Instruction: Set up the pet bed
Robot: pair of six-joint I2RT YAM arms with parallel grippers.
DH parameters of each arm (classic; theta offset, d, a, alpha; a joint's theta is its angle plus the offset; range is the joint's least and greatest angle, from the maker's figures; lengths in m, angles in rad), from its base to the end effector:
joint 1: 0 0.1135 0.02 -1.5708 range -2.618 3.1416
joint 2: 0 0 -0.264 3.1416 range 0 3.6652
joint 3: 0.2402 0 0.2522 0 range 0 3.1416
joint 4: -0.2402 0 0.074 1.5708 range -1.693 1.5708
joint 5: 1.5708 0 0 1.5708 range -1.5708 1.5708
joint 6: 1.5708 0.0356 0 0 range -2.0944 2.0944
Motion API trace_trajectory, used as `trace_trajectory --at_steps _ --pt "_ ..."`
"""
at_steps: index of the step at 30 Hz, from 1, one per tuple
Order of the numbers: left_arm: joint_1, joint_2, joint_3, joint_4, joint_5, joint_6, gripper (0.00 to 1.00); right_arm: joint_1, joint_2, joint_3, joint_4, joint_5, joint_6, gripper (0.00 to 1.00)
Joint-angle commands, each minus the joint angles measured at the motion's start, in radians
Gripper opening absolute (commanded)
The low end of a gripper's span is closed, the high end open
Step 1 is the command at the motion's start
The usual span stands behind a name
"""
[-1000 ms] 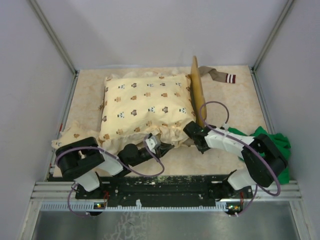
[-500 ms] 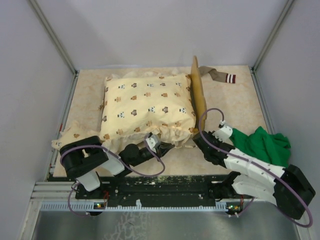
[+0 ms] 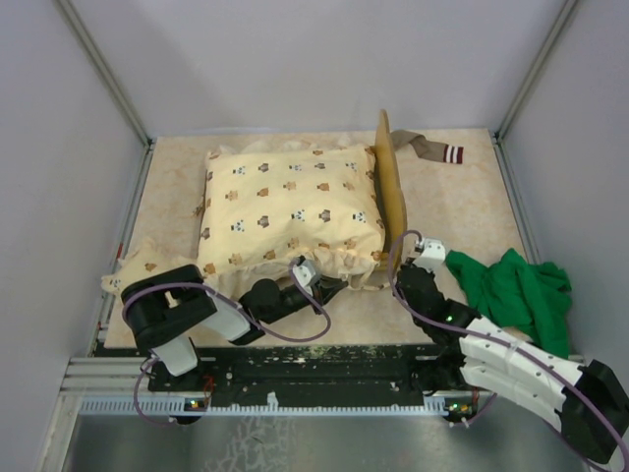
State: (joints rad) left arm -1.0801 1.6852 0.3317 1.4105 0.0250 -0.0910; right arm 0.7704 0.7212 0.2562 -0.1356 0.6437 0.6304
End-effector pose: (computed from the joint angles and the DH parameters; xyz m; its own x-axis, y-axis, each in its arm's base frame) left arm 0.1269 -0.2394 0.1558 -0.0545 -0.0909 -0.9944 0.8922 0.4426 -0.0893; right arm 0.1241 0.0906 0.1737 -0.4465 0.2237 -0.8664 0.0761 0.9742 0.2123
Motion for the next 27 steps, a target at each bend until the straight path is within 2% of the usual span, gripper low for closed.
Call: trace_trajectory --at_steps 1,5,10,17,19,22,24,27 --pt "0.005 0.017 0.016 0.022 -0.025 -0.032 0.00 0.007 -0.005 0.024 0.152 -0.086 -0.172 0.00" --pt "0.006 0.007 0.017 0.012 -0.030 -0.034 0.00 0.011 0.024 0.092 0.170 -0.122 -0.325 0.00" --pt "0.012 0.029 0.019 0.043 -0.033 -0.062 0.00 0.037 0.029 0.121 0.216 -0.163 -0.438 0.00" --pt "0.016 0.035 0.028 0.042 -0.048 -0.083 0.00 0.053 0.040 0.142 0.191 -0.187 -0.724 0.00" --pt "0.016 0.042 0.030 0.049 -0.051 -0.094 0.00 0.053 0.042 0.132 0.193 -0.222 -0.794 0.00" --pt "0.018 0.047 0.035 0.050 -0.036 -0.102 0.00 0.055 0.054 0.101 0.176 -0.359 -0.924 0.00" --pt "0.021 0.047 0.037 0.052 -0.026 -0.097 0.00 0.071 0.067 0.098 0.181 -0.374 -0.983 0.00" --pt "0.026 0.045 0.038 0.049 -0.028 -0.108 0.00 0.073 0.098 0.112 0.140 -0.278 -1.017 0.00"
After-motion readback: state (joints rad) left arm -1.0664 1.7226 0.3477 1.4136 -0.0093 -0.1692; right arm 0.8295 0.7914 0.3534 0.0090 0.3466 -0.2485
